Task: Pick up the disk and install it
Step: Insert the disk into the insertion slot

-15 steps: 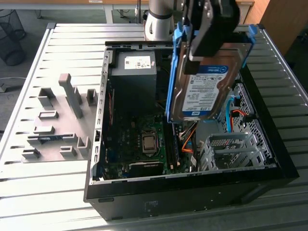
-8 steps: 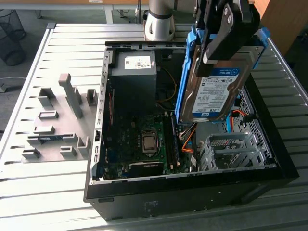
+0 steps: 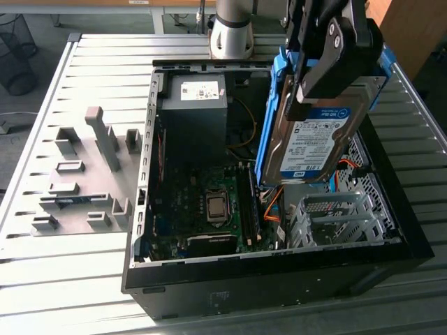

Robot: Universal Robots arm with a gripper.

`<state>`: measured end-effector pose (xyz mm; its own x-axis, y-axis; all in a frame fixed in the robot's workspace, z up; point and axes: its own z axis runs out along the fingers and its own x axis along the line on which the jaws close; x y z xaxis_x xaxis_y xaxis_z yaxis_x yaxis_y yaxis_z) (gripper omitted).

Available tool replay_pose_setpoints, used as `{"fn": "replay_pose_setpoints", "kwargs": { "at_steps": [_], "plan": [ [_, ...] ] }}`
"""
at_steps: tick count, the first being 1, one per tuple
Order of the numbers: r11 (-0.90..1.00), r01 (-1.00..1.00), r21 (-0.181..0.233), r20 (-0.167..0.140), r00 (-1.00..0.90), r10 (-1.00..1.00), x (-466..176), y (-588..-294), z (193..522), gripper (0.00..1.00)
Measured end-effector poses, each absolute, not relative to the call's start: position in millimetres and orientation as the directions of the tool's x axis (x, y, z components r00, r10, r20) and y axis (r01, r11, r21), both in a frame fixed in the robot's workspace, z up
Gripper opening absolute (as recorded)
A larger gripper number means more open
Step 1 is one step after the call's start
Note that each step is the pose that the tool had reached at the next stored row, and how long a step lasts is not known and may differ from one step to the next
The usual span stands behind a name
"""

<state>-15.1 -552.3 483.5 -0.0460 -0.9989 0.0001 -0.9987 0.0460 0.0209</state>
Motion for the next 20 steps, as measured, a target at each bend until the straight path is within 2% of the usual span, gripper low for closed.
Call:
{"fn": "replay_pose_setpoints", "kwargs": {
  "at_steps": [20],
  "plan": [
    [0.042,-0.999,0.021,0.001,-0.042,-0.999,36.4,-560.6,463.5,0.36]
  ]
}}
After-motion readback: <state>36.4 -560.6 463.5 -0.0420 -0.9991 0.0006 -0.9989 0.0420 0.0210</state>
